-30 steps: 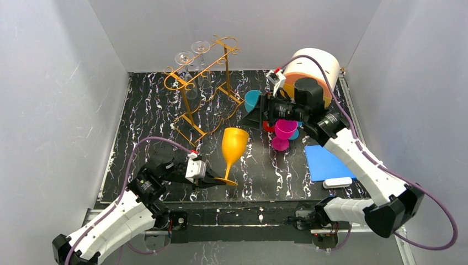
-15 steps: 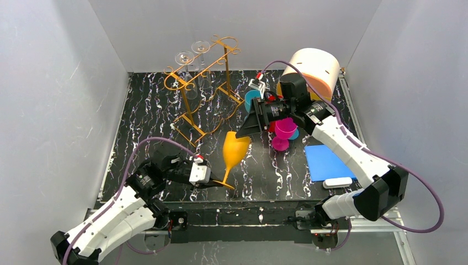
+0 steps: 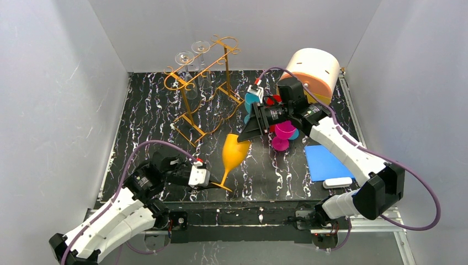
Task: Take the wine glass off the wine glass rack
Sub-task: Place the wine glass at the center of the board.
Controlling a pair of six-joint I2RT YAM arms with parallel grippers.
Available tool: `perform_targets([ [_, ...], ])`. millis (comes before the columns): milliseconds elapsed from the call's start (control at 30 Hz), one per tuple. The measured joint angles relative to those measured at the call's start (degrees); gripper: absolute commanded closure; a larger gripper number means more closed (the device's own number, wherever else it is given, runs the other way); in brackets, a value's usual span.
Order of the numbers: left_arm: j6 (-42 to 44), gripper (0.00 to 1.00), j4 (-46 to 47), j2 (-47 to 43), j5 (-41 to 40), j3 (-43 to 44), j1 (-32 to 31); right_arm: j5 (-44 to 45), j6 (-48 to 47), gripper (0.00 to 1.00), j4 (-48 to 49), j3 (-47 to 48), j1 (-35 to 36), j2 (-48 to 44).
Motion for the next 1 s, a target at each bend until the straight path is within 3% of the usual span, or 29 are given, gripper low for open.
perform_targets([
  [333,4.85,1.0,-5.55,3.3,1.9,4.79,-0.02,-0.2,-2.73,0.4,-2.34,0.85,4.13,2.62],
  [533,6.64,1.0,-7.28,4.37,0.22,5.4,-0.02,1.25,-4.22,0.26,-3.28,0.85,4.5,2.6],
  [700,6.62,1.0,-7.98,4.31,0.02,6.05,-0.02,1.05,-3.67,0.44,-3.08,0.85,3.17,2.6],
  [867,7.85,1.0,-10.16,6.14,-0.07,8.41,-0.02,-0.87,-2.32,0.48,-2.27,0.83,0.59,2.56],
  [1000,10.56,1.0,-13.35,9.27,0.57,11.43,-0.02,-3.28,-1.77,0.56,-0.13,-0.26,0.35,0.92],
])
